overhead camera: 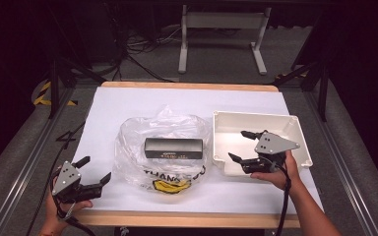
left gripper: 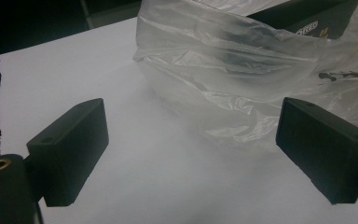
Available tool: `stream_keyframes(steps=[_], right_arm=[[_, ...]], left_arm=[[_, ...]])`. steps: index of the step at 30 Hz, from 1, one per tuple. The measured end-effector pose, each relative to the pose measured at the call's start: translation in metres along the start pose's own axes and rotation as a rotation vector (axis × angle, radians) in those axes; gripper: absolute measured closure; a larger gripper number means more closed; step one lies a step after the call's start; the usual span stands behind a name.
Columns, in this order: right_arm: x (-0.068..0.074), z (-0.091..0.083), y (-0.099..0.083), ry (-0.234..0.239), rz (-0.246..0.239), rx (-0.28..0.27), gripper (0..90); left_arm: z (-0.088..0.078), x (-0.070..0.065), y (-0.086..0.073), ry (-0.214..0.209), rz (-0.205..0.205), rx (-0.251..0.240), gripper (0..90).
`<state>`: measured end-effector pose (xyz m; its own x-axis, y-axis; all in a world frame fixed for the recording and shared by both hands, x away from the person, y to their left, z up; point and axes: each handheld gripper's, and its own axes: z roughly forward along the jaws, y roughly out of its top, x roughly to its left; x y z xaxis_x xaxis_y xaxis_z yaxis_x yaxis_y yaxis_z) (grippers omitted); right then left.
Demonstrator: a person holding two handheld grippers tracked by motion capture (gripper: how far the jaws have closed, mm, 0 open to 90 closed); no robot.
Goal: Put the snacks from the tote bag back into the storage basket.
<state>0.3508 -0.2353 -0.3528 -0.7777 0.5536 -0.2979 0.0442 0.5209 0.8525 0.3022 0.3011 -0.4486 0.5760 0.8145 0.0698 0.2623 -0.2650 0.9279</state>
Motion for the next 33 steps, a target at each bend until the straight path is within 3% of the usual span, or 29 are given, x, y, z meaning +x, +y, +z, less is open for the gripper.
stream_keyframes(steps=[10,20,33], right_arm=[[-0.003,0.019,0.009,0.078,-0.01,0.052,23.3],[-0.007,0.036,0.021,0.132,-0.008,0.063,23.6],[-0.01,0.065,0.042,0.242,-0.089,0.115,23.8]], left_arm=[[0.0,0.0,0.0,-0.002,-0.003,0.002,10.1],[0.0,0.0,0.0,-0.008,-0.003,0.0,10.1],[0.0,-0.001,-0.001,-0.016,-0.006,0.001,10.1]])
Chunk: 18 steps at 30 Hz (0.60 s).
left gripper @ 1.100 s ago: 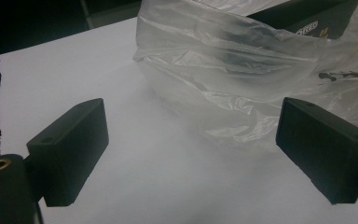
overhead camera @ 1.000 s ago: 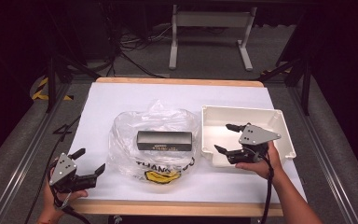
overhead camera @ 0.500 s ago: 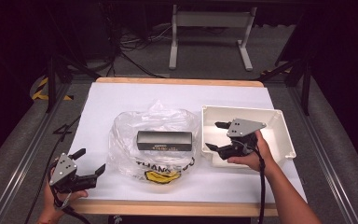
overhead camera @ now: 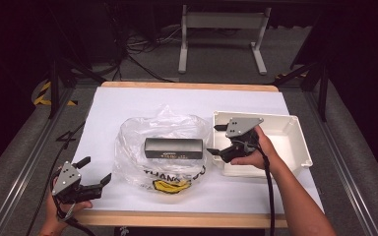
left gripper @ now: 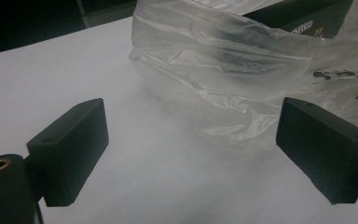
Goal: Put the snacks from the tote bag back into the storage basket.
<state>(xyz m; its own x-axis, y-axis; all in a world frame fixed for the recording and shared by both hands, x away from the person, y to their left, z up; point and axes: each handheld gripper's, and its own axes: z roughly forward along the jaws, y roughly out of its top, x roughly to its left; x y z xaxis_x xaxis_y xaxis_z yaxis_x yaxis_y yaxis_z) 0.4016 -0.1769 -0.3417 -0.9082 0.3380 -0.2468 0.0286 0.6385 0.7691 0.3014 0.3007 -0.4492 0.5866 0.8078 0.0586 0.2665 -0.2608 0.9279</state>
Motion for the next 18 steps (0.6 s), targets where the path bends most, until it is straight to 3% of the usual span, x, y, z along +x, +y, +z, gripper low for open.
stream_keyframes(steps=[18], right_arm=[[-0.014,0.038,0.023,0.12,-0.067,0.1,26.5]], left_arm=[[-0.005,-0.001,-0.001,-0.007,0.002,0.0,10.1]])
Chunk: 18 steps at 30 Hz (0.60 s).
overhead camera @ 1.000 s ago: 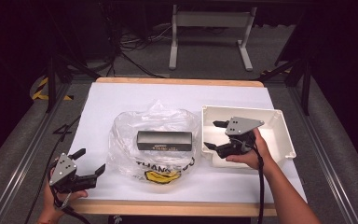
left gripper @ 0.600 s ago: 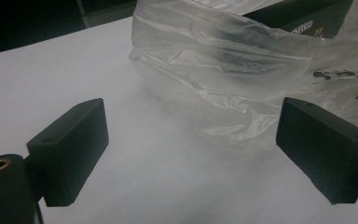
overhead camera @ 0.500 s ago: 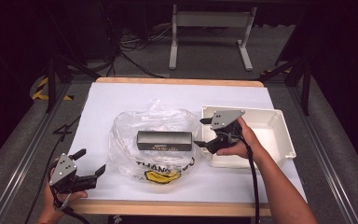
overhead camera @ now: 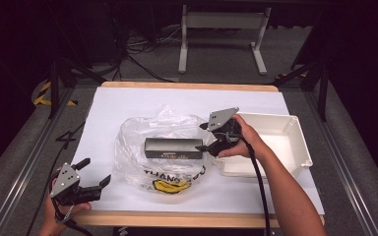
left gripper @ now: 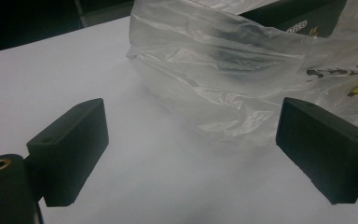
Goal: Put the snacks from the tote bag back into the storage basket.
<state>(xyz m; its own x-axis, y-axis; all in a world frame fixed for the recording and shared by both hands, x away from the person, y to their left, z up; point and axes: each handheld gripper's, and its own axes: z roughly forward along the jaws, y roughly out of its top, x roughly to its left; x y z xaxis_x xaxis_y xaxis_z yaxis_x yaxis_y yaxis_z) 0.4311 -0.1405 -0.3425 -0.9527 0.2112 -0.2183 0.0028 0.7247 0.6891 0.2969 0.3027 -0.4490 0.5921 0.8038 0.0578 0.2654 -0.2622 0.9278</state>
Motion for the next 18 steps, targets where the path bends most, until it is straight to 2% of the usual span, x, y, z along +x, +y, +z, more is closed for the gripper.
stream_keyframes(steps=[8,18], right_arm=[[-0.005,0.013,0.007,0.046,-0.023,0.049,26.8],[-0.008,0.028,0.014,0.074,-0.04,0.097,28.1]], left_arm=[[-0.004,0.0,-0.002,0.004,-0.009,0.0,10.1],[-0.009,-0.001,-0.003,0.007,-0.01,0.005,10.1]])
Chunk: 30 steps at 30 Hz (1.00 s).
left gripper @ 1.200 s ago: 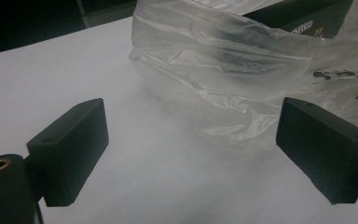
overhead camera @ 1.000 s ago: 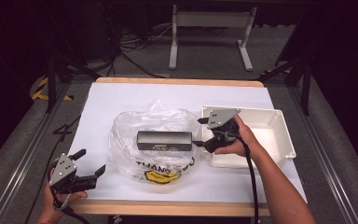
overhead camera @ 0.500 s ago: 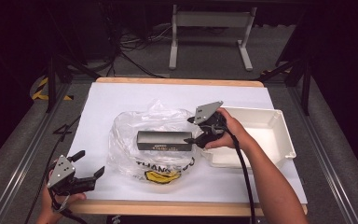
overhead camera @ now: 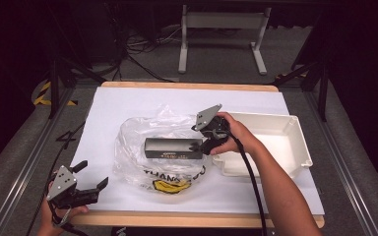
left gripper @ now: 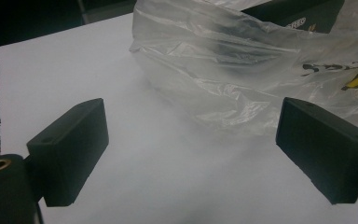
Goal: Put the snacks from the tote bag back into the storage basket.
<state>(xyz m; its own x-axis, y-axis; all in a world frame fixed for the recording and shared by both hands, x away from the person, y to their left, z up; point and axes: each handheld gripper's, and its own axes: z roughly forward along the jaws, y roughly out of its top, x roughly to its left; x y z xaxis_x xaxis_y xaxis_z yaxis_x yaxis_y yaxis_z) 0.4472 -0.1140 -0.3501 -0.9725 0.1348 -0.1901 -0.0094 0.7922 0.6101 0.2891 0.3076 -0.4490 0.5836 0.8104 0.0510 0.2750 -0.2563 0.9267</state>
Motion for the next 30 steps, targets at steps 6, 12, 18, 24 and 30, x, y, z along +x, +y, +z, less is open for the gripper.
stream_keyframes(steps=[6,12,18,24,30], right_arm=[[0.0,0.01,0.003,0.013,-0.008,0.031,28.4],[0.003,0.021,0.007,0.036,-0.029,0.076,29.0],[0.002,0.029,0.009,0.045,-0.036,0.115,29.5],[0.0,0.036,0.008,0.047,-0.039,0.158,29.2],[-0.002,0.042,0.008,0.043,-0.042,0.185,29.3]], left_arm=[[0.0,0.0,0.0,-0.003,-0.002,0.003,10.1],[0.001,0.0,0.0,-0.01,0.001,-0.005,10.1],[0.002,-0.001,0.001,-0.016,0.005,-0.002,10.2],[0.002,0.0,0.001,-0.019,0.005,0.001,10.1],[0.002,0.0,0.001,-0.022,0.003,0.001,10.2]])
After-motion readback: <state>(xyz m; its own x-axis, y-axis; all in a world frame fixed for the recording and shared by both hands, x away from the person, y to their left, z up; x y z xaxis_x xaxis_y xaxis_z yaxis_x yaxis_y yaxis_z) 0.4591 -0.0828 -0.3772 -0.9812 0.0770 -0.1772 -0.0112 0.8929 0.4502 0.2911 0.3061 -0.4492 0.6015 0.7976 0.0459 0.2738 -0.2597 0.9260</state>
